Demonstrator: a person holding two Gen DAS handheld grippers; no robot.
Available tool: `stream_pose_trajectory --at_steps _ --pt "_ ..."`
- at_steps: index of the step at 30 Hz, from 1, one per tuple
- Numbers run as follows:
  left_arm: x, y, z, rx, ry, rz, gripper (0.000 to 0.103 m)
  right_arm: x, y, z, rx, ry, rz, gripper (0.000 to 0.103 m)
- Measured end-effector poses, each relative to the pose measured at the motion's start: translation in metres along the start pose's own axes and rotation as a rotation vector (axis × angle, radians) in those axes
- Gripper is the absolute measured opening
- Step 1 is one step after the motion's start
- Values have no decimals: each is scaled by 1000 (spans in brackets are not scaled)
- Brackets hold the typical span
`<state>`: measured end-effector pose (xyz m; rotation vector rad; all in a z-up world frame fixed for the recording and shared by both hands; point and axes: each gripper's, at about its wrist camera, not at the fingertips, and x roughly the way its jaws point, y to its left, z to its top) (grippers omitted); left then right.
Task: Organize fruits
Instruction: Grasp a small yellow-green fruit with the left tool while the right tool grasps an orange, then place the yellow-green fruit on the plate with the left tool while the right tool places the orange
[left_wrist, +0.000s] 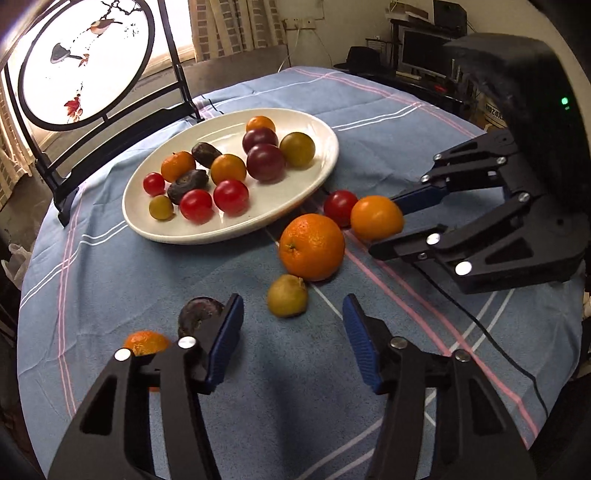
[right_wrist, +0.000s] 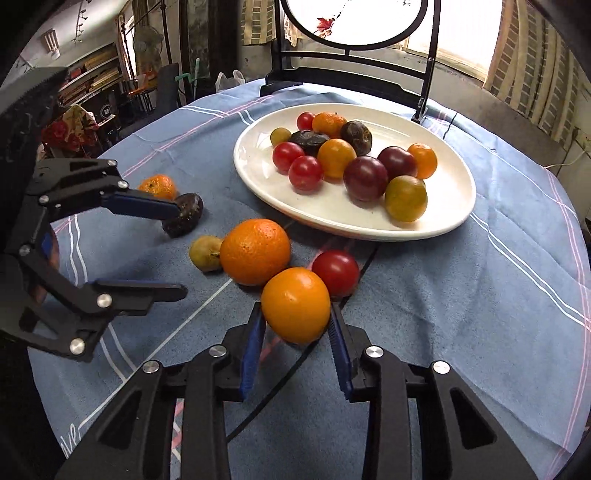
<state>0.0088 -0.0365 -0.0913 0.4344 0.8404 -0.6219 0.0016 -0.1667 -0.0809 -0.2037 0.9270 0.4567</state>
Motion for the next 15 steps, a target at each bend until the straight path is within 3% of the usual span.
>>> stream_pose_trajectory --at_steps 2,9,11,15 --pt "9 1 3 -1 22 2 39 -8 -5 -4 19 -10 -11 34" --pt "30 6 7 -16 65 -20 38 -13 -12 -13 42 -12 -1 34" --pt "29 6 7 -22 67 -44 26 -13 -12 -14 43 -16 -6 34" --pt "17 9 9 -38 39 -31 25 -19 -11 -12 44 -35 -2 34"
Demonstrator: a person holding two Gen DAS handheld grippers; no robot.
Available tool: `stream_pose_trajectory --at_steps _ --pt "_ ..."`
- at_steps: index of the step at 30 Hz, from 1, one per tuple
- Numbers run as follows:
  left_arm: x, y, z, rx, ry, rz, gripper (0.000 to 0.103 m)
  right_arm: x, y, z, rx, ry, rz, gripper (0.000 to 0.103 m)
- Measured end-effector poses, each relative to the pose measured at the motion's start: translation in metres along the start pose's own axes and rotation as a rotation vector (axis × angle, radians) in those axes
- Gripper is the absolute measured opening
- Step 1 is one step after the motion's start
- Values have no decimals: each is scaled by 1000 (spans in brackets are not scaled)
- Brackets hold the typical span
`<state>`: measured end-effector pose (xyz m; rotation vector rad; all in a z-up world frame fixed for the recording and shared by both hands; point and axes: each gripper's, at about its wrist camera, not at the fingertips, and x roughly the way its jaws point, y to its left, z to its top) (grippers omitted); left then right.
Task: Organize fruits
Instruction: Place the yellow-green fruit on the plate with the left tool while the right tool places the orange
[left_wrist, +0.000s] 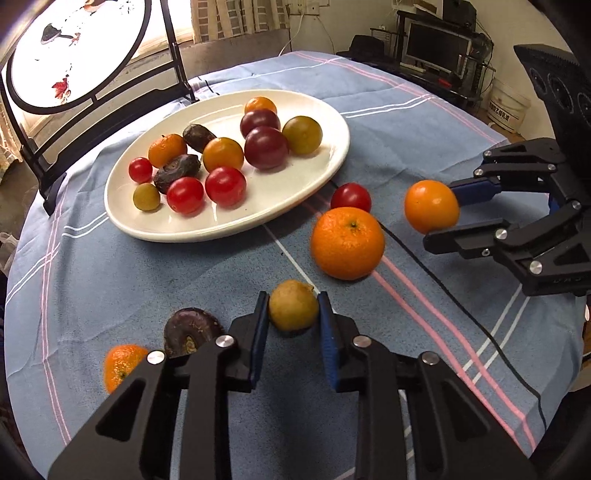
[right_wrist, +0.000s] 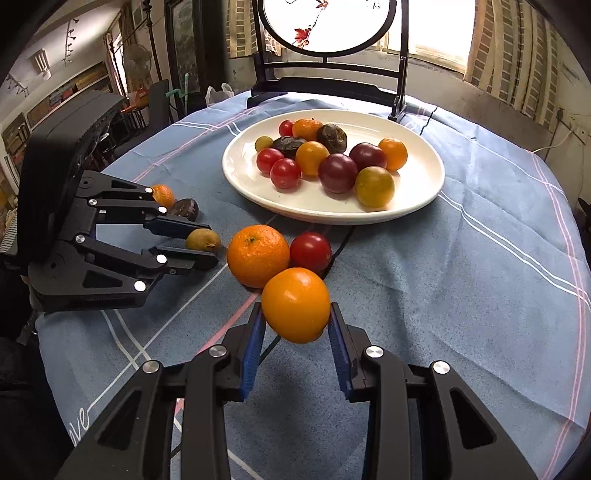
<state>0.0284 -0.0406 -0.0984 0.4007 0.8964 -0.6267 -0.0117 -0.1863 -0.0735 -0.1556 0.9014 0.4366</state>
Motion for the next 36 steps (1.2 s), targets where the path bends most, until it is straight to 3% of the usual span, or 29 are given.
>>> stream_pose_trajectory --at_steps 4,9,13,20,36 --pt "-31 11 10 -51 -106 38 25 -13 6 10 -14 -47 0 34" --pt "-66 25 41 -115 -257 176 25 -35 7 41 -19 -158 -12 34" --pt "-74 38 75 -168 -324 244 25 -45 2 74 -1 -246 -29 34" --pt "-61 66 116 -254 -347 277 25 -44 -10 116 28 -327 -28 34" --pt "-16 90 112 -302 -267 266 25 -5 -21 151 60 -317 -11 35"
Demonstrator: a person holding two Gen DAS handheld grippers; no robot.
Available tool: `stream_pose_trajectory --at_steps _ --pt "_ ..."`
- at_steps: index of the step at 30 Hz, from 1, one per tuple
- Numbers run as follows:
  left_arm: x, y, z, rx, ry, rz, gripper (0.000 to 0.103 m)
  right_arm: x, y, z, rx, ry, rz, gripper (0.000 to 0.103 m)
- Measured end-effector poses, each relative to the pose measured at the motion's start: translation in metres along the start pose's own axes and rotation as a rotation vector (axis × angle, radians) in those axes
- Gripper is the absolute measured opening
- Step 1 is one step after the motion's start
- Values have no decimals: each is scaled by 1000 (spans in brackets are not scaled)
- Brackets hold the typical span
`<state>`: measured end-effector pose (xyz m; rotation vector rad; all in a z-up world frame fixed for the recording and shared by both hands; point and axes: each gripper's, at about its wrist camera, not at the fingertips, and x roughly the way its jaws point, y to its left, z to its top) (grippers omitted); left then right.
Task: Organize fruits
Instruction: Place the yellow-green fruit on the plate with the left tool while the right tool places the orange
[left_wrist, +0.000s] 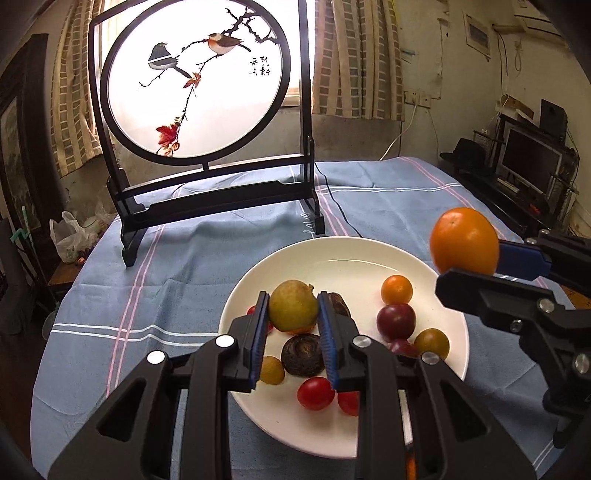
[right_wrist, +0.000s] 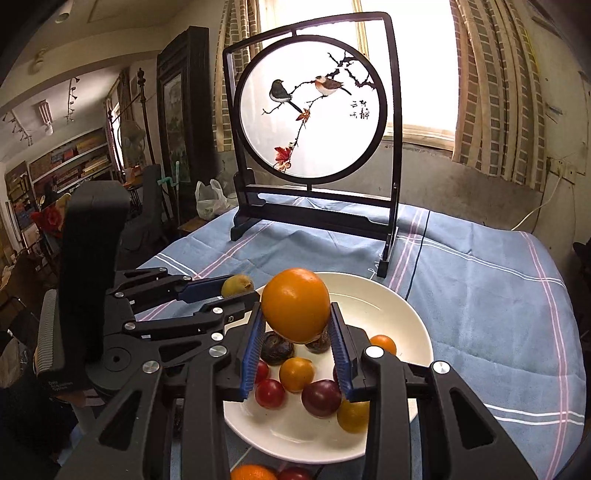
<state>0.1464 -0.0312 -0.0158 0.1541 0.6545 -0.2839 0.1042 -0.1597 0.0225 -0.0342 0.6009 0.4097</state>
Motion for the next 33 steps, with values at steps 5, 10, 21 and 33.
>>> stream_pose_trajectory --at_steps 5,10,21,33 --pt "7 -2 -2 6 18 6 25 5 -6 0 24 -5 -1 35" --pt "12 -2 -4 10 29 9 25 8 -12 -5 42 2 2 35" --pt "22 4 -5 -14 51 -1 25 27 -20 -13 61 41 -21 35" --pt "43 -9 -17 3 97 -17 38 63 -34 -28 100 94 -68 47"
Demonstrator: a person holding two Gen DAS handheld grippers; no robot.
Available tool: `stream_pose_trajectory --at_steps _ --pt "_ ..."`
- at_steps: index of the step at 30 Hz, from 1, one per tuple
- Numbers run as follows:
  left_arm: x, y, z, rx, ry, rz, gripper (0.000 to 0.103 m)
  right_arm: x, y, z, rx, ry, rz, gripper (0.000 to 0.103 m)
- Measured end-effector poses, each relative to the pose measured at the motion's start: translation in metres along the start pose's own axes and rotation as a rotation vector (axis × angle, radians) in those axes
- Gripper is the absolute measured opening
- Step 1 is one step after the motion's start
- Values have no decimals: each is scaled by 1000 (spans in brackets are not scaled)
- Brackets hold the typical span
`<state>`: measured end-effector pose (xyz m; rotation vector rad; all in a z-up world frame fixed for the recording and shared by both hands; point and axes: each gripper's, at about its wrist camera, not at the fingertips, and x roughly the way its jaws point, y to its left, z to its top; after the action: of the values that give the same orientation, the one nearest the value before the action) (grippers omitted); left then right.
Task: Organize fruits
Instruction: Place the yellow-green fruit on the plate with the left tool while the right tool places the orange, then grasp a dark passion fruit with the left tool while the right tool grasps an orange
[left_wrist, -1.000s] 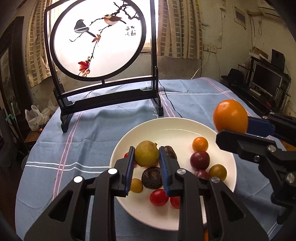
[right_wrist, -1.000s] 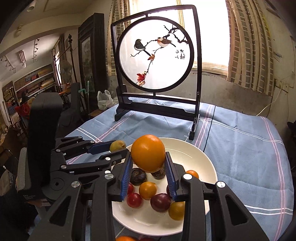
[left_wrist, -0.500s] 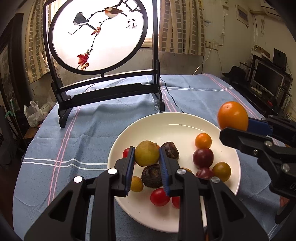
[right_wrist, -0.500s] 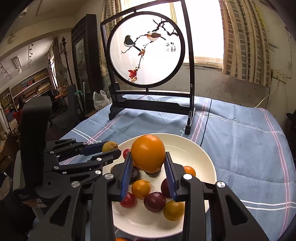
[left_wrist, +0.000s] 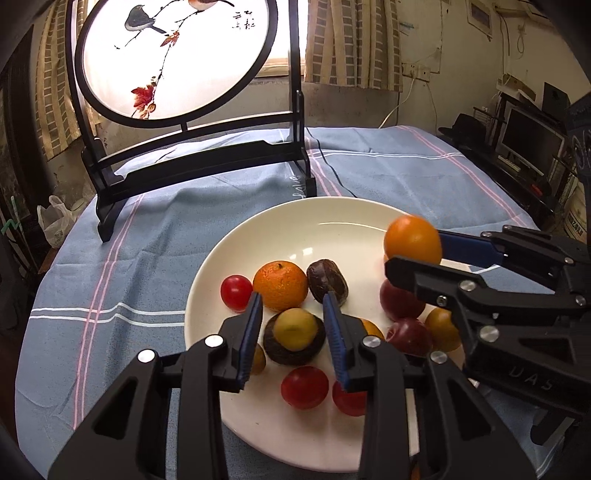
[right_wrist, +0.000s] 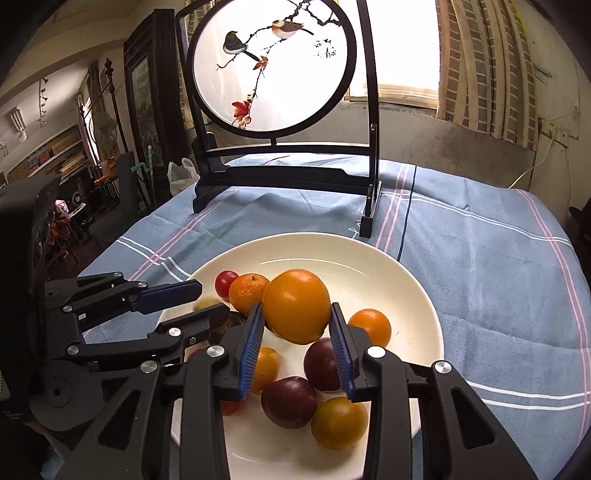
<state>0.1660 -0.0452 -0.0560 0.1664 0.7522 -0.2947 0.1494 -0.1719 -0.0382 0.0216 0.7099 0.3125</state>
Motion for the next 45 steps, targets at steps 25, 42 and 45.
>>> stream_pose_trajectory --at_steps 25,42,45 --pt "-126 49 -75 66 -62 -41 61 -62 60 -134 -170 285 77 58" --pt "-81 -6 -119 275 101 -138 62 -62 53 -129 -124 269 86 44" --pt "-68 -5 -119 266 151 -136 62 -68 51 -129 -118 255 95 44"
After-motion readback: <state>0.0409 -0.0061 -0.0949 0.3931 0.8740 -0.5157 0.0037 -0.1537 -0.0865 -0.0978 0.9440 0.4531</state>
